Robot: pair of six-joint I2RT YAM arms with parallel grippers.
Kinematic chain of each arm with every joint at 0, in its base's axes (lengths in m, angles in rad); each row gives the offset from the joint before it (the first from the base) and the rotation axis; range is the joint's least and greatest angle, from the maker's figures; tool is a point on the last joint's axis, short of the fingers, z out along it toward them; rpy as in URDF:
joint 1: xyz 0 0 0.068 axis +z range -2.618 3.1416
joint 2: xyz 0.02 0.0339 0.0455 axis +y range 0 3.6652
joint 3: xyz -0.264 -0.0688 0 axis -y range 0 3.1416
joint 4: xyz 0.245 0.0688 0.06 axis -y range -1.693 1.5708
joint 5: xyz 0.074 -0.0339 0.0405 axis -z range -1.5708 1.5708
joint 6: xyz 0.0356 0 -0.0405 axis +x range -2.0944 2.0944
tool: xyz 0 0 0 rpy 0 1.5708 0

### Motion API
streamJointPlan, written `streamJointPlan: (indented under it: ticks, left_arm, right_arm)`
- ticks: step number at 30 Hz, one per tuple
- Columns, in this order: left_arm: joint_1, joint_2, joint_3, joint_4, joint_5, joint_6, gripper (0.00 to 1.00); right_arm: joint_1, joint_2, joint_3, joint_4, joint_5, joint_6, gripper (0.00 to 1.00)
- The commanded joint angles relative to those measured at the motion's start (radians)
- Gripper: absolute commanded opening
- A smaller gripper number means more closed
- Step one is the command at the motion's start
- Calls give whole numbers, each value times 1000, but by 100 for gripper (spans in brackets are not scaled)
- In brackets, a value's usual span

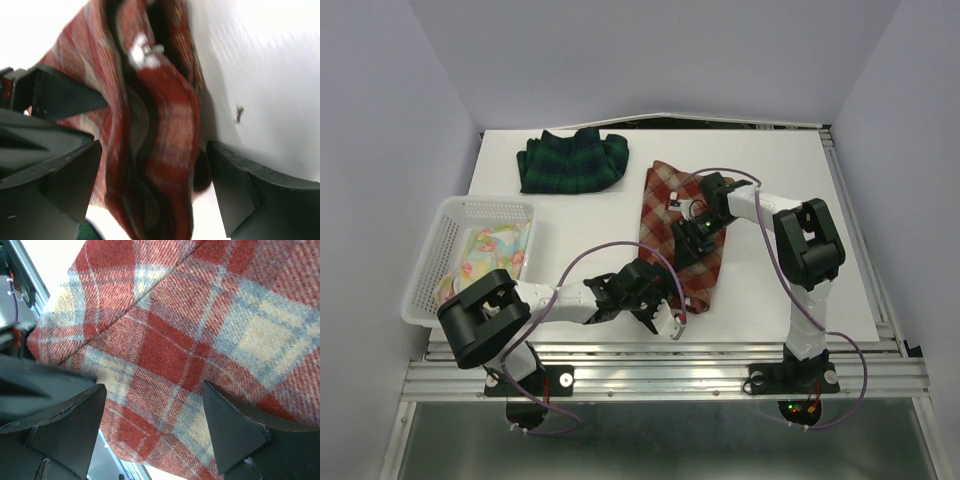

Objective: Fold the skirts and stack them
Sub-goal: Fold the skirt

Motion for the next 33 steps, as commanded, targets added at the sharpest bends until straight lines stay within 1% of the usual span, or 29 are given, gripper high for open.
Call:
streamJointPlan:
  ticks: [1, 8, 12, 13, 15, 16, 17, 18, 20, 21, 24, 25, 27, 28, 29, 30, 31, 33]
  left_arm:
    - [-36, 50, 33, -60, 61, -82, 99]
    - [-62, 100, 65, -51, 42, -169, 98]
    - [-67, 105, 75, -51, -6, -195, 91]
    - [-65, 94, 78, -58, -16, -200, 85]
    - [-67, 71, 72, -74, -28, -206, 80]
    - [-65, 39, 64, -97, -31, -204, 73]
    - [-68, 22, 64, -113, -33, -204, 69]
    - [-84, 7, 65, -159, -45, -206, 60]
    - [-102, -19, 78, -199, -53, -218, 46]
    - [-119, -27, 81, -222, -62, -241, 35]
    - [-137, -21, 93, -232, -83, -286, 20]
    - [-144, -12, 99, -239, -96, -316, 12]
    - [-148, -4, 131, -276, -90, -350, 4]
    - [-148, -4, 145, -294, -82, -368, 3]
    - [-154, -10, 173, -308, -74, -407, 2]
    - [-156, -16, 189, -366, -50, -425, 0]
    - [-163, -27, 220, -388, -39, -465, 0]
    - [-173, -36, 249, -449, -17, -500, 0]
  right_arm:
    - [9, 62, -26, 16, 60, -29, 83]
    - [9, 62, -39, 16, 51, -37, 84]
    - [9, 65, -40, 14, 55, -38, 83]
    - [9, 65, -40, 14, 58, -40, 83]
    - [9, 62, -39, 14, 57, -41, 83]
    - [9, 62, -37, 14, 54, -41, 83]
    - [9, 59, -34, 11, 52, -41, 83]
    - [9, 56, -28, 8, 51, -44, 83]
    - [9, 43, -16, 7, 60, -41, 83]
    - [9, 23, 6, 13, 70, -38, 83]
    - [9, -3, 58, 14, 86, -29, 85]
    - [9, -17, 105, 13, 96, -23, 86]
    - [-1, -22, 160, 14, 116, -8, 88]
    - [-2, -20, 190, 16, 127, -1, 89]
    - [-12, -11, 254, 20, 150, 3, 90]
    - [-27, 1, 286, 20, 159, 11, 91]
    - [-38, 30, 352, 22, 175, 16, 91]
    - [-58, 67, 412, 22, 175, 22, 92]
